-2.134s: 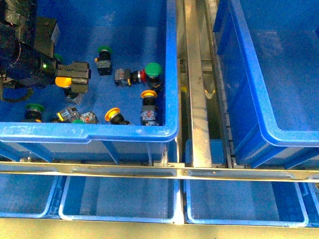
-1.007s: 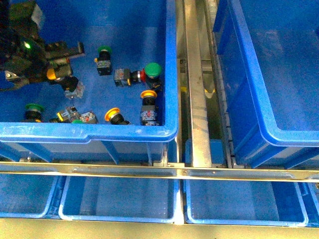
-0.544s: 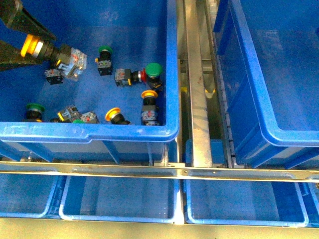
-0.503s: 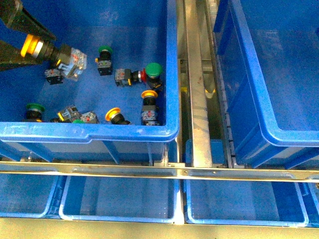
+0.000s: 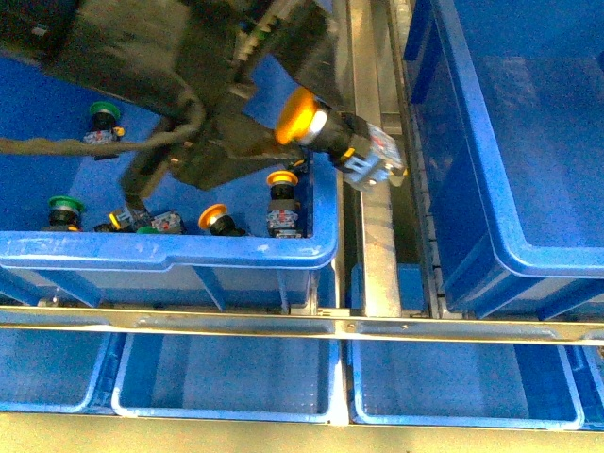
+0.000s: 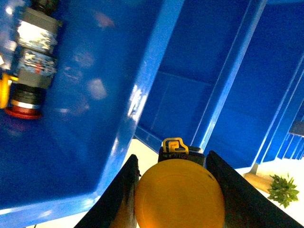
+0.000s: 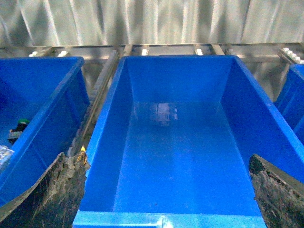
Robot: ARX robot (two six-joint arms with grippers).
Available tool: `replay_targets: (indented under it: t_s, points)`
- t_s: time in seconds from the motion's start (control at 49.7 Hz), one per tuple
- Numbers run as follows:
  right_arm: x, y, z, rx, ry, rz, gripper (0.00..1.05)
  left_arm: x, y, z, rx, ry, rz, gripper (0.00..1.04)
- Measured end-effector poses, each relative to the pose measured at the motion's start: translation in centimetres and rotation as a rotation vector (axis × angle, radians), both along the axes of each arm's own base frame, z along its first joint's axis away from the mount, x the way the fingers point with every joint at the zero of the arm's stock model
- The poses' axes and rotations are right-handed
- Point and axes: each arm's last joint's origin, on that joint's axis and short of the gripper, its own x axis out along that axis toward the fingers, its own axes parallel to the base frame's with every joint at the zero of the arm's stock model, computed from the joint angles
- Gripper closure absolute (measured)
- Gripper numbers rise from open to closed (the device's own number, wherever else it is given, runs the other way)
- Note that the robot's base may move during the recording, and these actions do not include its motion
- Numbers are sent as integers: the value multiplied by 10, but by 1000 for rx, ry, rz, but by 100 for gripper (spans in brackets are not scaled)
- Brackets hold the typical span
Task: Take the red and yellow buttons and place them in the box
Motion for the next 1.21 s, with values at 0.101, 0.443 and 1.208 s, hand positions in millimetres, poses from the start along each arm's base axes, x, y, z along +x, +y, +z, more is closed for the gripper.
replay_targets:
  t_s: [0.101, 0.443, 1.208]
  points:
    - [0, 0, 0, 0, 0, 0, 6, 0, -21, -3, 0, 20, -24, 71]
    - [0, 0, 0, 0, 0, 0, 6, 3, -87, 15, -83, 15, -55, 71]
    - [71, -4, 14, -198, 318, -155, 6, 11, -125, 12, -41, 5, -59, 71]
